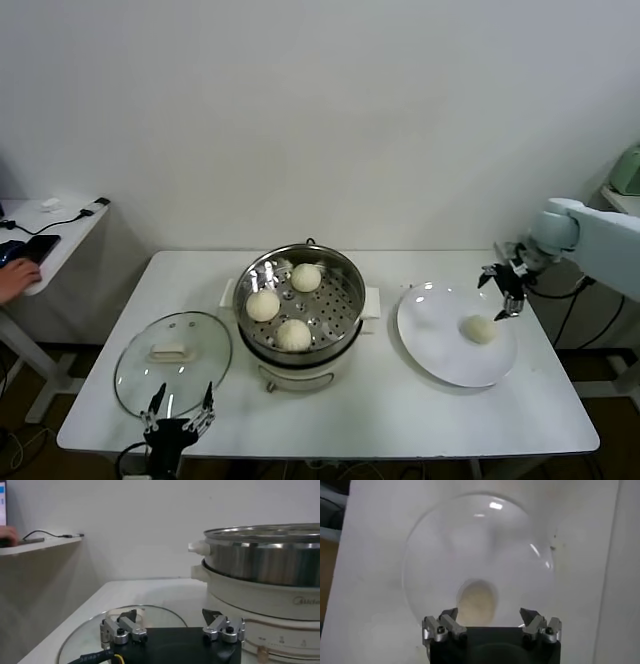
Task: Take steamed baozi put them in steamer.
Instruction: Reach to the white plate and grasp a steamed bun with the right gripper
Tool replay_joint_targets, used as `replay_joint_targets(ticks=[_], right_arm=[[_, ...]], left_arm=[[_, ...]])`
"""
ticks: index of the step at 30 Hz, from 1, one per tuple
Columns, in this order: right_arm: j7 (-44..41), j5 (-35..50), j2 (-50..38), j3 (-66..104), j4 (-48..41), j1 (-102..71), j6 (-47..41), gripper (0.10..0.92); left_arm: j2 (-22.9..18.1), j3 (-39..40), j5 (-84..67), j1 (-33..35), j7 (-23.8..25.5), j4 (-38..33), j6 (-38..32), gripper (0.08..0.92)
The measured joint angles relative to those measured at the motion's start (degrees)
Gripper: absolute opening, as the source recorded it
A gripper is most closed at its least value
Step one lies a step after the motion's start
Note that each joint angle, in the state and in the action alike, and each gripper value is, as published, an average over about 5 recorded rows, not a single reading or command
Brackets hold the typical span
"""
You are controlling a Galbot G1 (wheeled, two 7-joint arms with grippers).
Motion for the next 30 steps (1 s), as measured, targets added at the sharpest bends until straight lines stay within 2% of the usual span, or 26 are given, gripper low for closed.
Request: replay_joint_targets(ticks=[23, 30], right_arm=[[3.67, -4.56, 4.26, 10.97, -6.79, -14.33, -5.69, 0.817], [3.55, -4.79, 4.44, 11.33, -6.74, -14.43, -6.33, 0.676]], left_arm=[[0.21, 0.19, 0.33, 0.03, -0.08, 0.39, -0.06, 0.823], [0.36, 0.06, 0.21, 0.02, -0.31, 0.48, -0.04, 0.823]])
